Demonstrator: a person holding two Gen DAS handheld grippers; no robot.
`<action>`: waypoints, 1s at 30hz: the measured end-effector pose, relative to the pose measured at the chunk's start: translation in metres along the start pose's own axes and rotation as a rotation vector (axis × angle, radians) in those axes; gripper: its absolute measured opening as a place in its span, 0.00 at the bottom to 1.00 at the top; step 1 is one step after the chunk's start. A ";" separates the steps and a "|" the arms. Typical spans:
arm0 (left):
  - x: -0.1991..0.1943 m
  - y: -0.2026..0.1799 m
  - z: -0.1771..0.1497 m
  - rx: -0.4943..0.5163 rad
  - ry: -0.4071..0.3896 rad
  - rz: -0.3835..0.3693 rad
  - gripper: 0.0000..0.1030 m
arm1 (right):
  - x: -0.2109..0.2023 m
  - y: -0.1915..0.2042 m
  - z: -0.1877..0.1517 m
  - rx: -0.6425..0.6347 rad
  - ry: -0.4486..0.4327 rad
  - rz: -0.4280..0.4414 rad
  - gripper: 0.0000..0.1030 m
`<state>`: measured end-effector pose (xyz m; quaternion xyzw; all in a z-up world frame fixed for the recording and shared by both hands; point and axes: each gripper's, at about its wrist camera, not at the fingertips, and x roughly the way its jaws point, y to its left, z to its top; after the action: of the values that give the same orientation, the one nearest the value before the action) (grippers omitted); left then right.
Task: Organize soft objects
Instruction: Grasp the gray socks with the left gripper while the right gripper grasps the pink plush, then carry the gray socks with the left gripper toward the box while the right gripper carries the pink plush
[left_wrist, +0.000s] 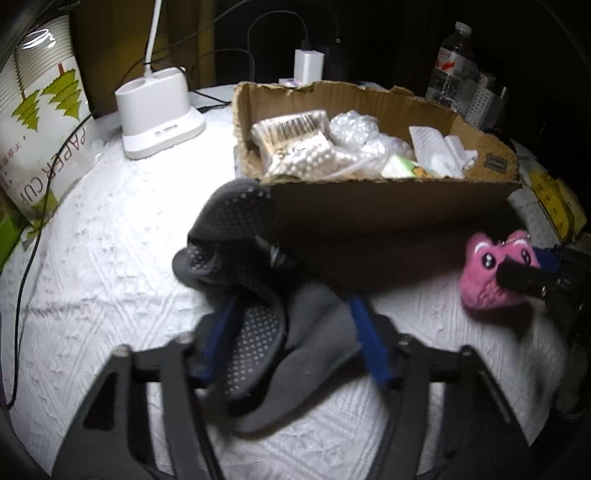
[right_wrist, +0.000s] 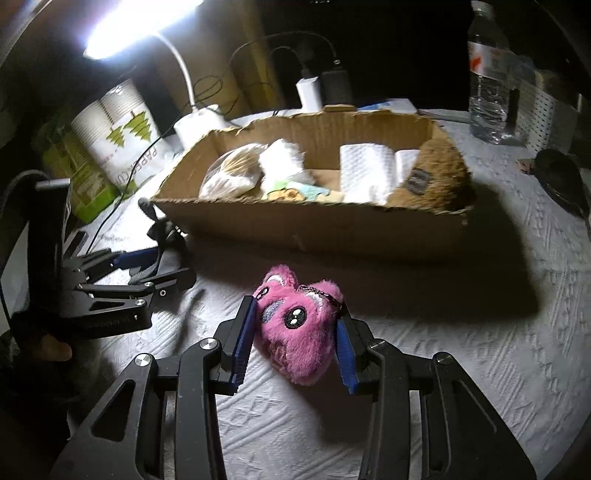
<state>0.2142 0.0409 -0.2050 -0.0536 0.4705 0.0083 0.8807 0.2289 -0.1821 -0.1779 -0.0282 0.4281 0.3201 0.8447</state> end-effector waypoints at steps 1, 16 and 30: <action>-0.001 0.001 0.000 0.000 -0.002 -0.006 0.45 | -0.002 -0.002 0.000 0.002 -0.005 -0.001 0.41; -0.055 -0.008 -0.015 0.014 -0.079 -0.097 0.29 | -0.028 0.007 -0.003 -0.014 -0.056 0.000 0.41; -0.102 -0.031 -0.010 0.062 -0.159 -0.145 0.29 | -0.067 0.007 -0.005 -0.018 -0.128 -0.016 0.41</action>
<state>0.1511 0.0132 -0.1229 -0.0593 0.3941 -0.0657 0.9148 0.1933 -0.2126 -0.1299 -0.0186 0.3698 0.3185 0.8726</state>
